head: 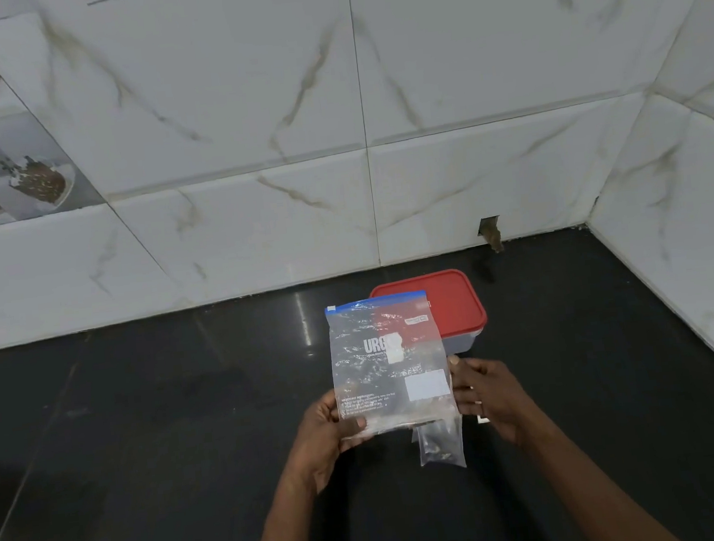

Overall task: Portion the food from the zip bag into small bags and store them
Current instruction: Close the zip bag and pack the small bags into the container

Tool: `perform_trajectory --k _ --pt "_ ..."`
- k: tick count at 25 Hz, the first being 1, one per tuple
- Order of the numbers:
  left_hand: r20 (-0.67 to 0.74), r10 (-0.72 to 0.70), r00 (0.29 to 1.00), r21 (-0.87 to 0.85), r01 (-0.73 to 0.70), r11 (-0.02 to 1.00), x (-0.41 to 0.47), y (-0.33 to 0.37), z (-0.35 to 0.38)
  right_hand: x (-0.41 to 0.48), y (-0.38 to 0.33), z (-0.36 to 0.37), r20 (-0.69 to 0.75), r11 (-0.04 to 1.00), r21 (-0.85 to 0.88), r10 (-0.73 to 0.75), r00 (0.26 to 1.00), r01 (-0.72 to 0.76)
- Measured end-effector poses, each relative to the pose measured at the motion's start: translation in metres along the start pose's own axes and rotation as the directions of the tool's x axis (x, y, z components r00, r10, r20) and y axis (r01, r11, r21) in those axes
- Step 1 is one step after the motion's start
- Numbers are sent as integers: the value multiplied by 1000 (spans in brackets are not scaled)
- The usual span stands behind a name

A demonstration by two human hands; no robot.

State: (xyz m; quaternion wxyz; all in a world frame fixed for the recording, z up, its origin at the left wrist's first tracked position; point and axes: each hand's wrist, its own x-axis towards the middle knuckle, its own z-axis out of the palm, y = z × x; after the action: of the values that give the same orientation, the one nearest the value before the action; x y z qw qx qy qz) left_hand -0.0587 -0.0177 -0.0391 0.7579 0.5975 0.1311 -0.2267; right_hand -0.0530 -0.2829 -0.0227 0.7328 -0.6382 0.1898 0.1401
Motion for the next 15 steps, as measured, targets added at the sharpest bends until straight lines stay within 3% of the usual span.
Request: perform_trajectory --k 3,5,7,8,12,15 --pt "-7 6 1000 -32 -7 999 1 2 0 7 -7 4 -59 998 -24 -55 997 54" --pt "-66 22 998 -261 -39 965 -4 3 6 9 -13 8 -77 997 -28 -70 995 68" --pt "-81 -11 997 -547 -35 836 -13 -5 23 8 -18 14 -91 997 32 -66 994 69" --pt "-58 -41 997 -608 -3 794 -17 -12 34 8 -18 17 -92 996 68 -58 994 64" --pt "79 -142 987 -541 162 825 -22 -27 78 5 -12 30 -78 993 109 -36 996 45" --pt "0 -198 980 -401 181 898 -19 -27 93 5 -9 30 -103 995 73 -53 993 61"
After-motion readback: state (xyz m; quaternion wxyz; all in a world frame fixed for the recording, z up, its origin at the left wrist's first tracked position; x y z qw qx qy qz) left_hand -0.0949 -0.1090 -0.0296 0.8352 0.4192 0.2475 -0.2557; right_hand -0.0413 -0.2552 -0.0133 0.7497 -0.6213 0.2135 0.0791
